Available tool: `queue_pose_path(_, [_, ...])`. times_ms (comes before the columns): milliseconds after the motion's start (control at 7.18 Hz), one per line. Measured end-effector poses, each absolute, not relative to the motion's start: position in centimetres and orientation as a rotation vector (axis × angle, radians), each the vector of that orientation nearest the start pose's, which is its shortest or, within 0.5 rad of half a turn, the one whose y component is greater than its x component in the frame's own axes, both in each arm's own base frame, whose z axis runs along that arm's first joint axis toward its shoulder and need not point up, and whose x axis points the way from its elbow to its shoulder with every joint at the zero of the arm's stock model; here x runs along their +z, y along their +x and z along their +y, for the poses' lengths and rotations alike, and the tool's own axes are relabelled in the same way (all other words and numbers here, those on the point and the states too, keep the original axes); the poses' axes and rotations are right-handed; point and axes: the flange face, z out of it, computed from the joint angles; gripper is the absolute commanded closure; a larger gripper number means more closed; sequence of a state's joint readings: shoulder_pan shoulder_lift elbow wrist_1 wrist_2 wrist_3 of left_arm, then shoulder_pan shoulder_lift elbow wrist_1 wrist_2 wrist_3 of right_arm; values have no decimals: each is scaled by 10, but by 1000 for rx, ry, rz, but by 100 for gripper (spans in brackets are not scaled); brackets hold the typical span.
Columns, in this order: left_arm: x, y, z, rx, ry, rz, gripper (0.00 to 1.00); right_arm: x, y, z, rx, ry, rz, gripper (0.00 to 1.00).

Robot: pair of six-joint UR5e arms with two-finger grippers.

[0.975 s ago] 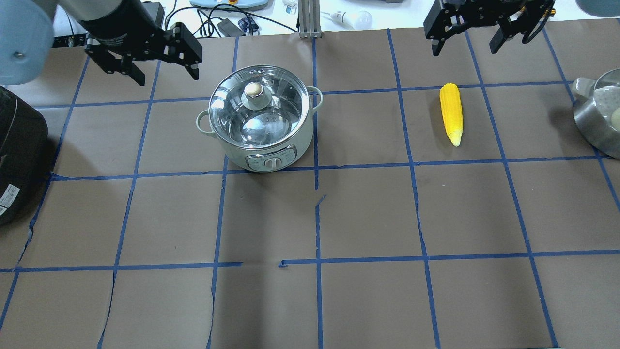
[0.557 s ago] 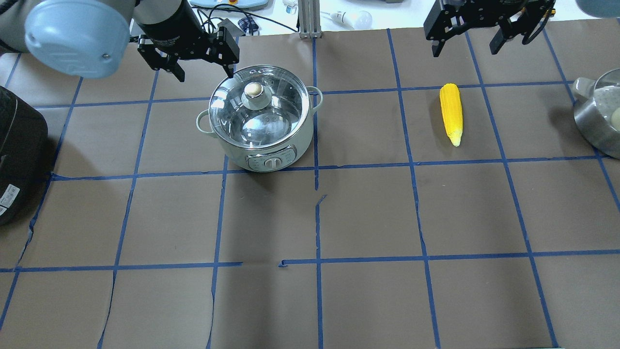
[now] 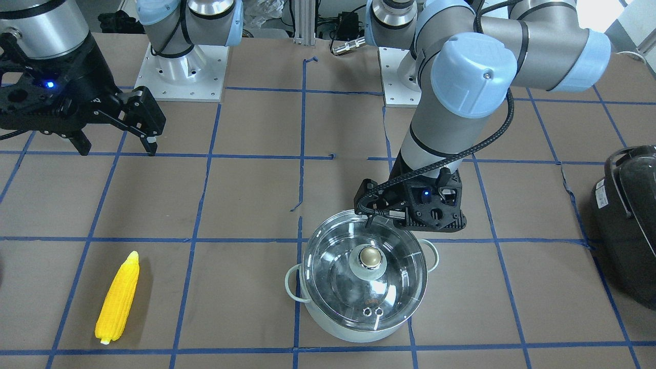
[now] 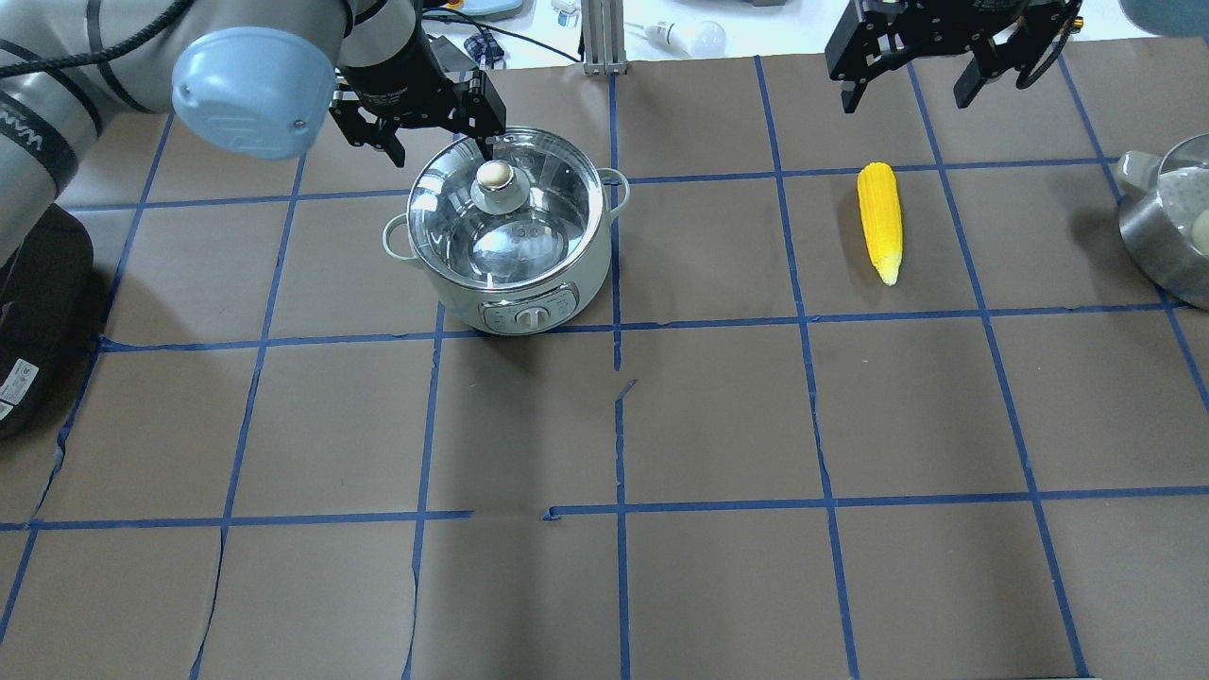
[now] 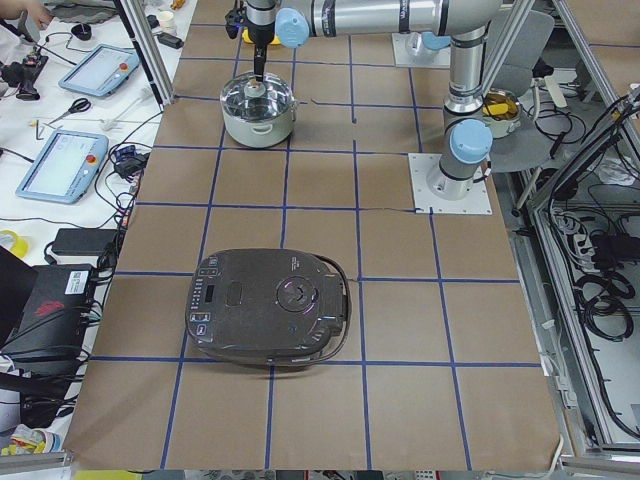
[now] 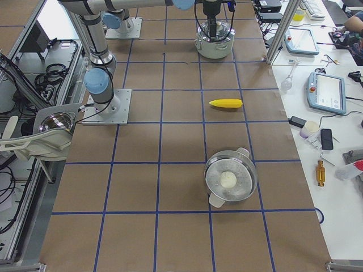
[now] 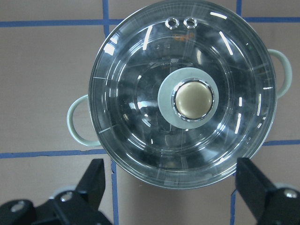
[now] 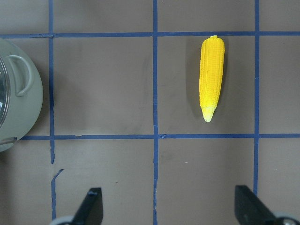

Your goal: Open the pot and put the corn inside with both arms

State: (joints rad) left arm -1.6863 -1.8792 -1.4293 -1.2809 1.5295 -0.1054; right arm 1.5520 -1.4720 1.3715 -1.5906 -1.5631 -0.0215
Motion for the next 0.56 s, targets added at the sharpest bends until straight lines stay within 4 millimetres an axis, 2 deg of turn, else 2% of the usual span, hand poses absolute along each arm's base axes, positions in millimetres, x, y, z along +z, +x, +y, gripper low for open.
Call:
queue_pose_path(279, [398,-215,-617,-196,-27,3192,0,538,124,-546,-187,-5,3131,0])
queue_pose_path(557, [371,-235,-627,-201,-93,3192,4,538,124,-546,-189,-5,3131,0])
